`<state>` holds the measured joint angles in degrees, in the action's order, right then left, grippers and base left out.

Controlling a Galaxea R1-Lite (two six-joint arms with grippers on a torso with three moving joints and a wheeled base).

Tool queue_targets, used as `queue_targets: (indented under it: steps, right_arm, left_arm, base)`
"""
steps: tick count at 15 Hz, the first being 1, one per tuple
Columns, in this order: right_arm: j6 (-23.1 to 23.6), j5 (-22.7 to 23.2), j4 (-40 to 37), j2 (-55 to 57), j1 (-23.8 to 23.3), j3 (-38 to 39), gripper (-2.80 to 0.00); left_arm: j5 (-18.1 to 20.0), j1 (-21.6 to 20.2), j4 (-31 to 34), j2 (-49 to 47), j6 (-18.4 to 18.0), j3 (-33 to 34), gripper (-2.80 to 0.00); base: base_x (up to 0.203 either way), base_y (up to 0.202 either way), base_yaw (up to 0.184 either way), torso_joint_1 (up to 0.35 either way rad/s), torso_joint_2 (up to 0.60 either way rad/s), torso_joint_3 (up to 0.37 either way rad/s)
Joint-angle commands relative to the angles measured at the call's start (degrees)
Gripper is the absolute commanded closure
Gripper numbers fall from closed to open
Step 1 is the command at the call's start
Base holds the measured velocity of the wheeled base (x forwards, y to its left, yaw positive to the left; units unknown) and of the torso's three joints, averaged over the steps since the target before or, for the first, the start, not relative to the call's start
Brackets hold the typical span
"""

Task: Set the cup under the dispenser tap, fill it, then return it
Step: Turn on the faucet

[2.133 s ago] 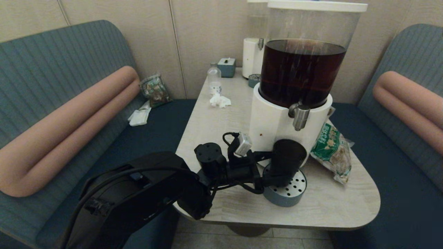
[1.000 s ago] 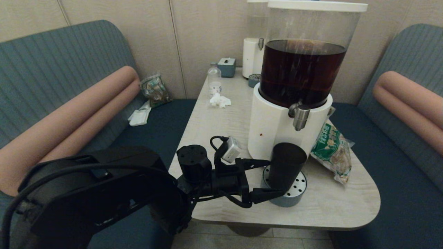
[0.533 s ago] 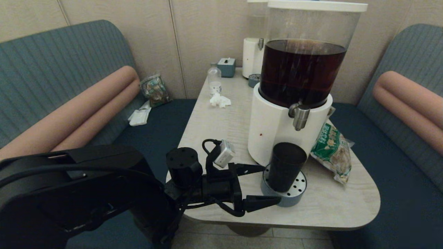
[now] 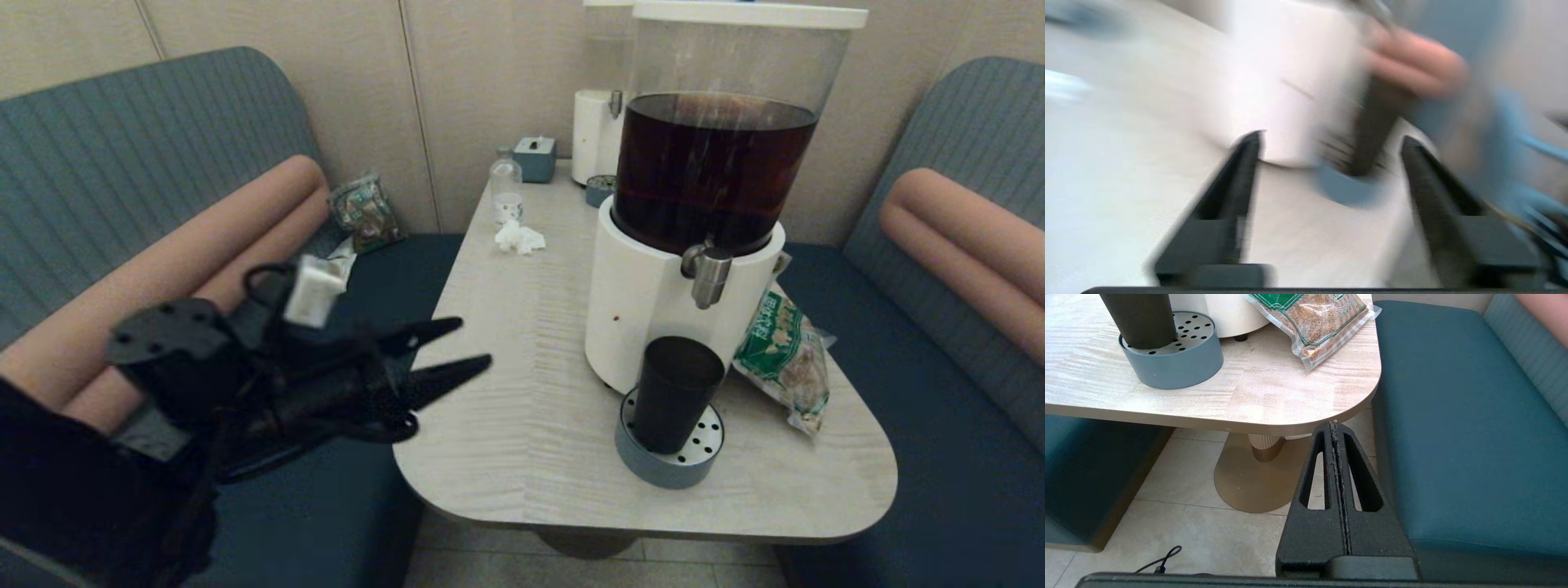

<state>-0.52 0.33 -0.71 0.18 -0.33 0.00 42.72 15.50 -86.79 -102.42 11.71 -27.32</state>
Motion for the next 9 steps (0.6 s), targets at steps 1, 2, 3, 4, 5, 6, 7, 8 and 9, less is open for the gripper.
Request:
queue_targets:
  steps: [1, 2, 3, 4, 5, 6, 7, 8, 9]
  right_arm:
    - [0.00, 0.02, 0.00, -0.01, -0.02, 0.00, 0.00]
    - [0.00, 0.02, 0.00, -0.01, -0.02, 0.00, 0.00]
    - [0.00, 0.02, 0.00, -0.01, -0.02, 0.00, 0.00]
    - [0.00, 0.02, 0.00, -0.01, -0.02, 0.00, 0.00]
    - [0.00, 0.02, 0.00, -0.01, -0.02, 0.00, 0.00]
    - [0.00, 0.02, 0.00, -0.01, -0.02, 0.00, 0.00]
    - [0.00, 0.02, 0.00, -0.01, -0.02, 0.00, 0.00]
    - [0.00, 0.02, 0.00, -0.01, -0.02, 0.00, 0.00]
    - [0.00, 0.02, 0.00, -0.01, -0.02, 0.00, 0.00]
  left_arm:
    - [-3.83, -9.89, 0.84, 16.21, 0.72, 2.55, 0.00]
    - [-6.78, -13.38, 1.48, 20.40, 1.19, 3.04, 0.00]
    - [-10.12, -16.44, 1.89, 24.08, 1.58, 3.37, 0.00]
    - [-13.70, -18.76, 2.21, 28.09, 2.17, 3.83, 0.00]
    - [-16.47, -20.03, 2.52, 32.16, 3.41, 4.68, 0.00]
    - [-18.41, -20.78, 3.08, 36.15, 4.97, 5.79, 0.00]
    - [-19.91, -21.28, 4.33, 40.22, 6.20, 6.82, 0.00]
    - [-21.18, -21.61, 6.47, 44.49, 7.09, 7.76, 0.00]
    - [-21.88, -21.78, 9.64, 48.62, 7.79, 8.35, 0.00]
  base:
    - [0.000, 0.000, 0.000, 0.000, 0.00, 0.000]
    - [0.000, 0.000, 0.000, 0.000, 0.00, 0.000]
    - [0.000, 0.000, 0.000, 0.000, 0.00, 0.000]
    - [0.000, 0.000, 0.000, 0.000, 0.00, 0.000]
    - [0.000, 0.000, 0.000, 0.000, 0.00, 0.000]
    - [0.000, 0.000, 0.000, 0.000, 0.00, 0.000]
    - [0.000, 0.000, 0.000, 0.000, 0.00, 0.000]
    - [0.000, 0.000, 0.000, 0.000, 0.00, 0.000]
    - [0.000, 0.000, 0.000, 0.000, 0.00, 0.000]
